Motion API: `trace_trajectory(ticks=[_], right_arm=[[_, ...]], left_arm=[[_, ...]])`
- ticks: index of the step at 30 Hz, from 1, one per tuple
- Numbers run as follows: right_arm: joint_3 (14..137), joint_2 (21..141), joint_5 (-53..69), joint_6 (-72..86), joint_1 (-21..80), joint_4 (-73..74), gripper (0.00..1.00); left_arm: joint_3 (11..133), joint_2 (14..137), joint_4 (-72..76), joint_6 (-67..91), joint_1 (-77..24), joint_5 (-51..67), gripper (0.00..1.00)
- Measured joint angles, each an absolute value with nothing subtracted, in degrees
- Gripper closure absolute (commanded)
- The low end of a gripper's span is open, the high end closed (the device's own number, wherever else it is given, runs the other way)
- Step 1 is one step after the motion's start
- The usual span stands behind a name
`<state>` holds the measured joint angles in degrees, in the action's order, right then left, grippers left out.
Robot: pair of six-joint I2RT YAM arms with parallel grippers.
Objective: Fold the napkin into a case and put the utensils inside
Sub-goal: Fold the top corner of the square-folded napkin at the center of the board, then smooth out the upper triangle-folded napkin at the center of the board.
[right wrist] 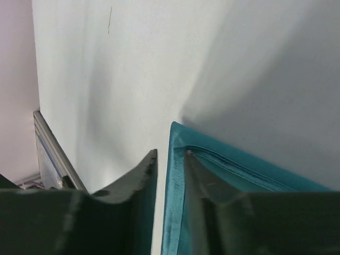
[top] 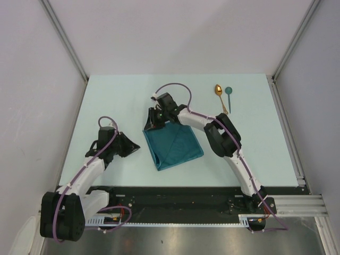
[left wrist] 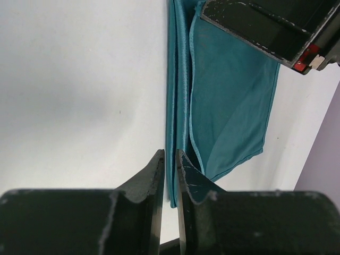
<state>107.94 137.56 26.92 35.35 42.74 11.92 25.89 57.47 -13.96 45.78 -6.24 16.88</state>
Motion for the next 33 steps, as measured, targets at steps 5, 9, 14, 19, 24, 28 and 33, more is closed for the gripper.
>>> trace_trajectory(ticks=[5,9,14,19,24,28,33], right_arm=[[108.3,137.3,27.0,34.0,42.2,14.0,0.39],[102.8,132.4,26.5,31.4,41.3,15.4,0.35],[88.7,120.5,28.4,29.7,36.6,13.6,0.36],[80.9,115.6,33.4,28.3,26.8,9.1,0.55],[77.9,116.0,36.8,27.3,21.5,6.3,0.71],[78.1,117.9,39.4,27.3,21.1,2.9,0.73],[79.1,122.9,42.7,28.3,20.6,-1.3,0.76]], left_arm=[[25.9,57.6,-13.0,45.4,-6.2,18.1,0.73],[26.7,61.1,-9.5,45.5,-6.2,21.7,0.74],[30.3,70.3,-4.2,45.5,-7.6,26.3,0.79],[34.4,77.8,3.1,46.1,-17.0,31.4,0.90],[34.5,81.6,8.4,47.0,-23.2,34.3,0.91],[33.1,82.7,9.4,46.9,-24.3,35.0,0.92],[27.9,82.7,10.7,46.2,-24.4,36.6,0.92]])
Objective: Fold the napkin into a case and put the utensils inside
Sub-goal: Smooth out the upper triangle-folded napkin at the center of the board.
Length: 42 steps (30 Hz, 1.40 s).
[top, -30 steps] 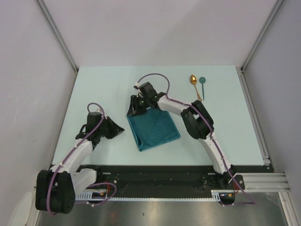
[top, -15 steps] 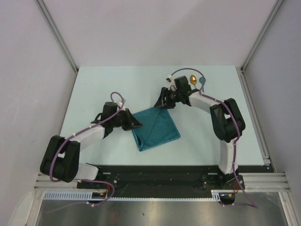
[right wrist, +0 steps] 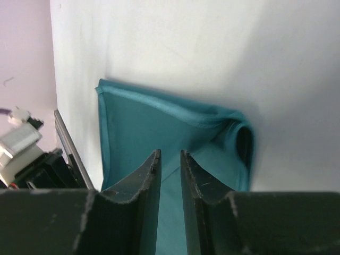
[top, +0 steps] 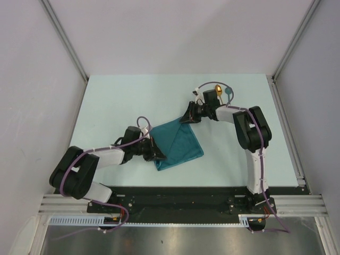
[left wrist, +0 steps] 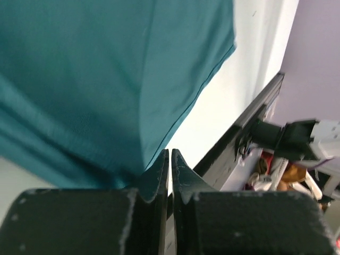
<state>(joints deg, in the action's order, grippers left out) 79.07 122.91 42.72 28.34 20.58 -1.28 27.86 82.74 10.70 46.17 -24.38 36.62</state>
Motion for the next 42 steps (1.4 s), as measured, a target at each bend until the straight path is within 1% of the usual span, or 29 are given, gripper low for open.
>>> trace_trajectory(ticks=[5,7,13,15,16,19,21,24,29,31,36,39,40,41,42], right_arm=[[80.5,127.4,44.0,29.6,19.8,-3.3,0.76],[81.0,128.3,44.4,30.0,19.5,-3.4,0.76],[82.5,129.5,44.9,30.0,18.9,-4.6,0.77],[82.8,129.9,45.1,30.1,18.8,-4.8,0.77],[82.8,130.0,45.3,30.2,18.8,-4.8,0.77],[82.8,130.0,45.3,30.2,18.9,-4.5,0.74],[82.8,129.7,44.8,30.1,19.1,-3.9,0.72],[82.8,128.0,42.2,29.7,19.7,-0.5,0.70],[82.4,122.9,37.5,28.3,20.9,5.4,0.67],[81.8,120.3,36.2,27.7,21.7,6.9,0.67],[77.9,114.5,34.5,27.1,24.6,8.0,0.67],[74.8,112.6,34.1,27.1,26.9,8.1,0.67],[73.8,112.5,33.9,27.1,27.5,8.1,0.67],[72.9,112.5,33.8,27.1,28.2,8.1,0.68],[72.0,112.5,33.7,27.1,28.9,8.2,0.68]], left_arm=[[23.4,82.7,11.2,45.2,-24.4,38.1,0.93],[22.0,82.4,11.2,44.9,-24.4,37.8,0.92],[17.9,76.8,9.6,44.7,-24.4,36.3,0.91],[17.8,75.6,8.8,44.3,-24.4,35.7,0.85],[17.8,74.5,7.8,44.0,-24.4,35.4,0.74],[18.2,70.5,4.9,42.9,-24.4,34.7,0.57],[19.4,67.7,2.2,42.2,-24.4,33.9,0.55],[22.5,65.3,-1.4,41.6,-24.4,31.3,0.60],[26.8,68.0,-4.7,40.9,-24.4,27.5,0.67],[27.2,69.7,-5.3,40.6,-24.3,26.8,0.68],[27.6,72.8,-6.9,40.4,-24.3,25.4,0.66],[27.6,73.6,-7.0,40.4,-24.3,24.9,0.68],[27.6,73.8,-7.0,40.4,-24.3,24.7,0.74],[27.6,74.1,-7.0,40.4,-24.3,24.6,0.77],[27.7,74.6,-6.9,40.4,-24.3,24.4,0.85]])
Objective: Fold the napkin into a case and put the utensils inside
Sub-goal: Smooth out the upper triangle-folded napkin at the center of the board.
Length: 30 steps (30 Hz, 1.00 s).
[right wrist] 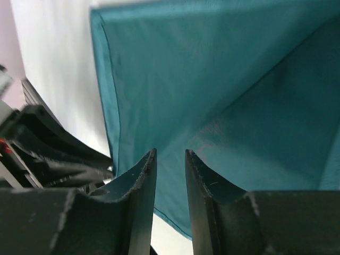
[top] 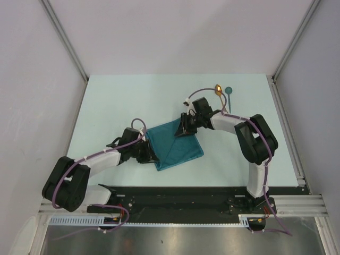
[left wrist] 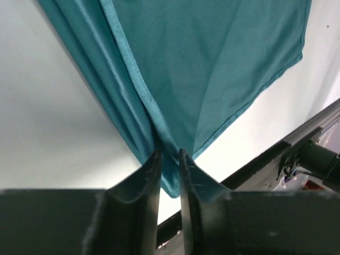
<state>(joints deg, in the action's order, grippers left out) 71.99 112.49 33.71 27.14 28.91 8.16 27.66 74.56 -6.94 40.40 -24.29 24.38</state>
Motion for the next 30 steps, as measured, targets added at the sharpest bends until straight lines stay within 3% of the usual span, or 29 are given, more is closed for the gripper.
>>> trace_trajectory(ticks=[5,16,21,25,30], right_arm=[[68.6,112.5,33.6,27.4,30.4,8.2,0.70],[65.2,112.7,32.9,28.0,30.4,6.5,0.71],[65.2,112.7,32.9,28.4,30.4,6.1,0.71],[65.0,112.7,32.9,28.4,30.5,5.9,0.71],[64.6,112.4,32.7,28.5,31.7,5.8,0.71]], left_arm=[[28.0,75.9,-6.8,40.0,-24.3,22.8,0.94],[26.0,69.0,-7.4,40.3,-24.3,19.5,1.00],[25.4,68.9,-9.1,39.9,-23.9,18.1,0.45],[28.5,68.6,-11.6,39.1,-20.1,17.1,0.44],[41.1,74.8,-12.8,36.2,-13.9,16.5,0.63]])
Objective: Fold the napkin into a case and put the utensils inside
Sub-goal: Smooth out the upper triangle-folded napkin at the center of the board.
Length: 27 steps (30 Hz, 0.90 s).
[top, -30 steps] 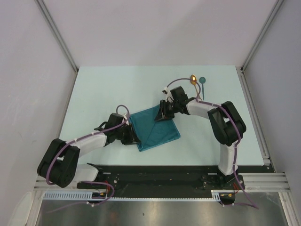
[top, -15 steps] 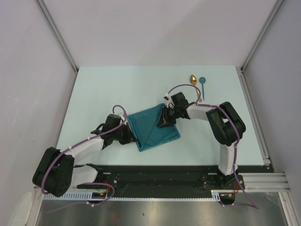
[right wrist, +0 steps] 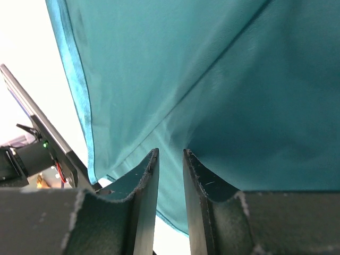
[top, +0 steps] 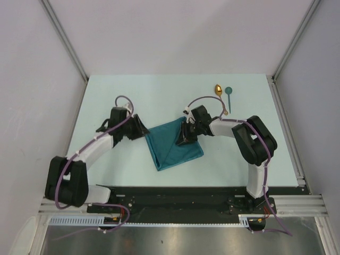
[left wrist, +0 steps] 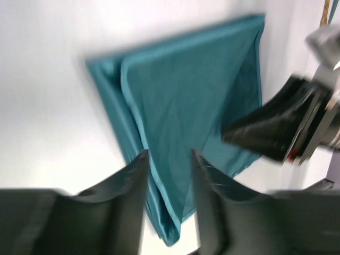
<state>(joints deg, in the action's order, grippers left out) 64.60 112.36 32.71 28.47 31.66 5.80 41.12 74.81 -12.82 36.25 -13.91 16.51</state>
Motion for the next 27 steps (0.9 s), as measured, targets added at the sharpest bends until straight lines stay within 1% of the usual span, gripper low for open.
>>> trace_trajectory(ticks=[2,6,11,13,14,15,19,22,25,26,27], right_arm=[[64.2,112.1,32.7,28.6,32.4,5.7,0.71],[63.2,111.5,32.8,28.9,33.4,5.3,0.71],[62.5,111.2,33.0,29.3,34.1,4.8,0.71],[62.3,111.1,33.0,29.6,34.2,4.4,0.71],[62.2,111.1,33.1,29.8,34.2,4.3,0.71],[62.0,111.1,33.3,29.8,34.2,4.1,0.71],[61.9,111.1,33.5,30.0,34.2,4.0,0.71],[61.9,111.1,33.6,30.0,34.2,3.9,0.71],[61.9,111.1,33.7,30.0,34.3,3.9,0.72],[61.9,111.1,33.7,30.0,34.3,3.9,0.72],[61.8,111.1,33.7,30.0,34.4,3.8,0.72]], left_arm=[[46.0,79.0,-12.6,35.1,-12.5,16.7,0.67],[54.5,88.8,-13.1,32.6,-10.0,16.9,0.65],[58.5,96.6,-14.7,31.1,-8.4,17.9,0.67],[58.7,97.9,-14.7,30.9,-8.4,18.5,0.66],[58.7,98.5,-14.7,30.9,-8.4,18.8,0.63],[58.7,98.8,-14.8,30.9,-8.4,18.9,0.62],[58.7,99.7,-14.7,30.9,-8.4,19.8,0.62],[58.7,100.3,-14.6,30.8,-8.4,20.0,0.64],[59.0,101.6,-14.4,30.7,-8.4,20.3,0.68],[59.2,102.1,-14.3,30.7,-8.4,20.3,0.71],[59.4,102.7,-14.2,30.7,-8.4,20.4,0.71]])
